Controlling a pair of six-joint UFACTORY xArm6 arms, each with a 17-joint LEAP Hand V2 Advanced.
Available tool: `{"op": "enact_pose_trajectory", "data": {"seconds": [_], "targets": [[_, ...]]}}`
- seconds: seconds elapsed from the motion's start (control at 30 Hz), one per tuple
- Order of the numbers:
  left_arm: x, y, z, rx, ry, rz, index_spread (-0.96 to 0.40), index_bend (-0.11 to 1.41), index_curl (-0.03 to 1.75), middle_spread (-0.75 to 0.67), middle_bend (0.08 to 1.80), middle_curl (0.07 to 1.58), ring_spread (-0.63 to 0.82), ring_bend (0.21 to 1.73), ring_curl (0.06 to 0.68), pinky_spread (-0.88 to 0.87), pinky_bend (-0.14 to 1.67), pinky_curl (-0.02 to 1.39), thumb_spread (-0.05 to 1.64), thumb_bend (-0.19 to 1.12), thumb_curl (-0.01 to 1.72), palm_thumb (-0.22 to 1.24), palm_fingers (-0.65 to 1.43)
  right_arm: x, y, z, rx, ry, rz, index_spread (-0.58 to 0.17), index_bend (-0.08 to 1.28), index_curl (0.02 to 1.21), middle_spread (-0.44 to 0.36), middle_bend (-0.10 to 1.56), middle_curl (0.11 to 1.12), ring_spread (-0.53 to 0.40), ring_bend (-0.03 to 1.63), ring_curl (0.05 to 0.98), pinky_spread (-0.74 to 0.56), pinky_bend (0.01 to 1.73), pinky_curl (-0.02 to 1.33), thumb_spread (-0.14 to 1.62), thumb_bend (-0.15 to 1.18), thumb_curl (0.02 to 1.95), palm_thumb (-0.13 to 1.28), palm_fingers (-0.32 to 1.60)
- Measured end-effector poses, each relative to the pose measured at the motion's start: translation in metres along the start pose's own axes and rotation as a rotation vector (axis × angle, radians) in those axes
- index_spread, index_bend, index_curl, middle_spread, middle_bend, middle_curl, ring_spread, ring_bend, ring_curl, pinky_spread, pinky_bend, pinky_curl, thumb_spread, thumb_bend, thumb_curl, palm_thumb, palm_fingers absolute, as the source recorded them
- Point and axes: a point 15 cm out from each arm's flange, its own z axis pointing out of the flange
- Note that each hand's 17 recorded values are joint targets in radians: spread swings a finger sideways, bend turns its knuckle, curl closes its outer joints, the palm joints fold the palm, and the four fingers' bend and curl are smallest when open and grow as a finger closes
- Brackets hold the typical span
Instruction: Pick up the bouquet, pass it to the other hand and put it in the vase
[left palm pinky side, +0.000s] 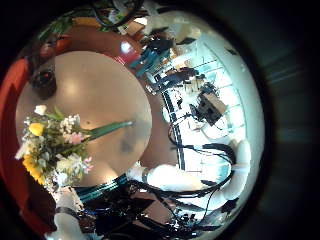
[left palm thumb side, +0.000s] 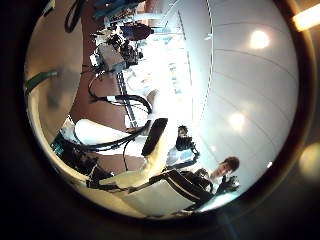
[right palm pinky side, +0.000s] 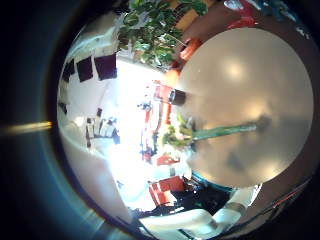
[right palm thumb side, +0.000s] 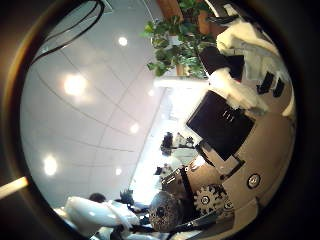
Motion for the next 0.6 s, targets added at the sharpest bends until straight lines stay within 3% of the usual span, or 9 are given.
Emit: {"op": "enact_pose_trajectory", "data": {"seconds": [0.17, 0.37, 0.5, 0.6], "targets": [[-0.012, 0.011, -0.006, -0.018, -0.134, 0.007, 0.11, 0.19, 0.39, 0.34, 0.22, 0.36, 0.53, 0.47, 0.202, 0.48, 0.18, 0.25, 1.07, -0.02, 0.32, 0.25, 0.23, 0.04, 0.0, 0.0, -0.146, 0.204, 0.02, -0.289, 0.9, 0.8, -0.166, 1.15, 0.72, -0.217, 1.32, 0.587, -0.37, 1.2, 0.6, 0.95, -0.02, 0.86, 0.86, 0.89], [-0.045, 0.027, -0.014, -0.066, -0.293, -0.06, 0.11, 0.19, 0.4, 0.35, 0.22, 0.36, 0.53, 0.48, 0.197, 0.48, 0.18, 0.25, 1.07, -0.02, 0.32, 0.27, 0.23, 0.093, 0.014, 0.01, -0.419, 0.497, -0.003, -0.36, 0.68, 0.73, -0.203, 1.0, 0.67, -0.267, 1.18, 0.527, -0.43, 1.11, 0.55, 0.98, -0.02, 0.79, 0.87, 0.48], [-0.071, 0.044, -0.022, -0.156, -0.45, -0.118, 0.11, 0.19, 0.4, 0.34, 0.21, 0.36, 0.53, 0.47, 0.192, 0.48, 0.18, 0.25, 1.07, -0.01, 0.33, 0.32, 0.24, 0.117, 0.014, 0.026, -0.556, 0.663, -0.067, -0.408, 0.63, 0.67, -0.269, 0.92, 0.62, -0.254, 1.04, 0.462, -0.28, 0.91, 0.48, 0.98, -0.03, 0.74, 0.88, 0.19], [-0.084, 0.056, -0.024, -0.251, -0.574, -0.161, 0.1, 0.2, 0.41, 0.34, 0.2, 0.36, 0.53, 0.47, 0.19, 0.48, 0.17, 0.24, 1.07, -0.02, 0.34, 0.33, 0.23, 0.124, 0.01, 0.038, -0.609, 0.73, -0.112, -0.424, 0.58, 0.62, -0.283, 0.86, 0.58, -0.238, 0.99, 0.431, -0.18, 0.84, 0.44, 0.97, -0.03, 0.71, 0.86, 0.14]]}}
